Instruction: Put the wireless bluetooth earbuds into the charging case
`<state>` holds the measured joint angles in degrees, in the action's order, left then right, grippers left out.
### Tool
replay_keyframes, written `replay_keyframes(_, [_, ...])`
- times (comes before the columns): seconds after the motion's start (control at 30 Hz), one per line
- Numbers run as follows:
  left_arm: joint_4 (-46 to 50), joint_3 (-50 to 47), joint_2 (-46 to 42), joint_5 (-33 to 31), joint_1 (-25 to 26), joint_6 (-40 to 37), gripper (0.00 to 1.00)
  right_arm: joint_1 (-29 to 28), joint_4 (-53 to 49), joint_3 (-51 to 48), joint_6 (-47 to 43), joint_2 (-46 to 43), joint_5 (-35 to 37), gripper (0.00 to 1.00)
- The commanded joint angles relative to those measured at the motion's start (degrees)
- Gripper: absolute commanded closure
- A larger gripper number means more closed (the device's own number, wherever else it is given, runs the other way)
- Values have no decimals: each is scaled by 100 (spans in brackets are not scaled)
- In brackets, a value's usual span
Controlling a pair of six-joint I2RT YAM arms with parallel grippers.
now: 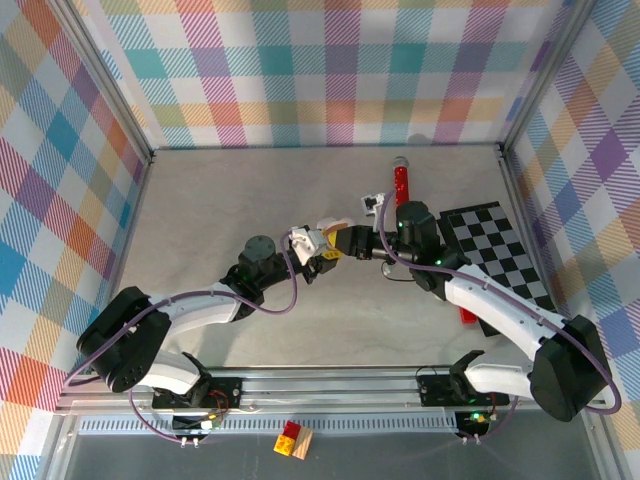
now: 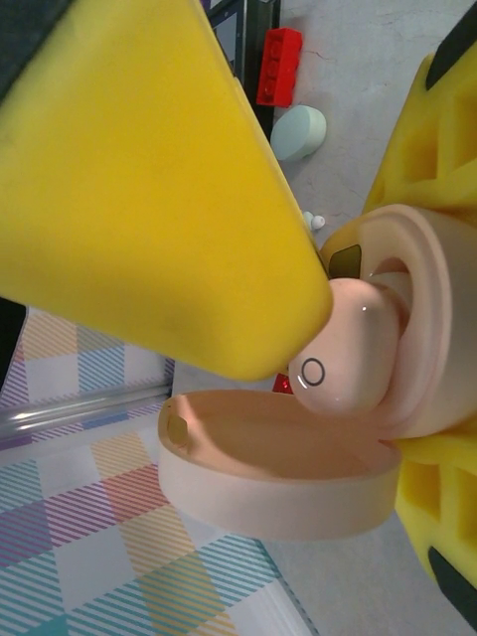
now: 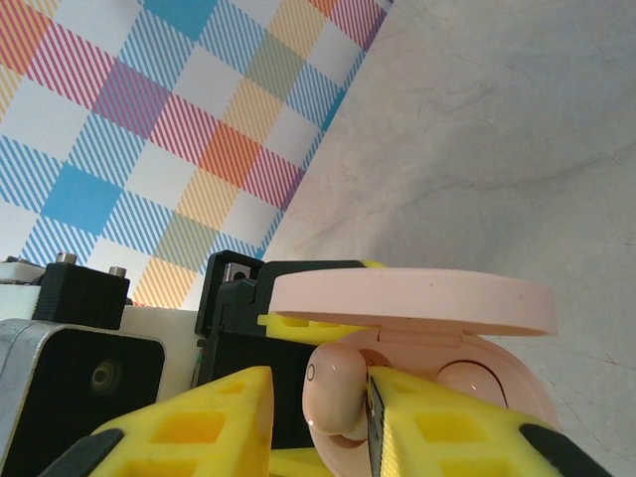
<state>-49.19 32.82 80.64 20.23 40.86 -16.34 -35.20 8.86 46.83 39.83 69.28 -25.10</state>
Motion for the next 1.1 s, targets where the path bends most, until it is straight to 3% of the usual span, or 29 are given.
replay_keyframes(0.0, [-324, 130, -31, -19, 104, -63, 66, 43, -142, 68, -128, -139, 24, 69])
replay_keyframes(0.33, [-442, 77, -13, -2, 100, -19, 66, 79, -327, 32, -505, -597, 38, 62])
replay_keyframes(0.57, [-390, 36, -89, 160, 97, -54, 66, 126, -561, 216, -874, -907, 335, 51])
replay_keyframes(0.7, [-364, 40, -101, 282, 99, -69, 66, 154, -781, 623, -1118, -691, 316, 45])
replay_keyframes(1.07, [-347, 84, -154, 385, 99, -36, 66, 171, -1909, 1610, -1603, 178, 122, 42])
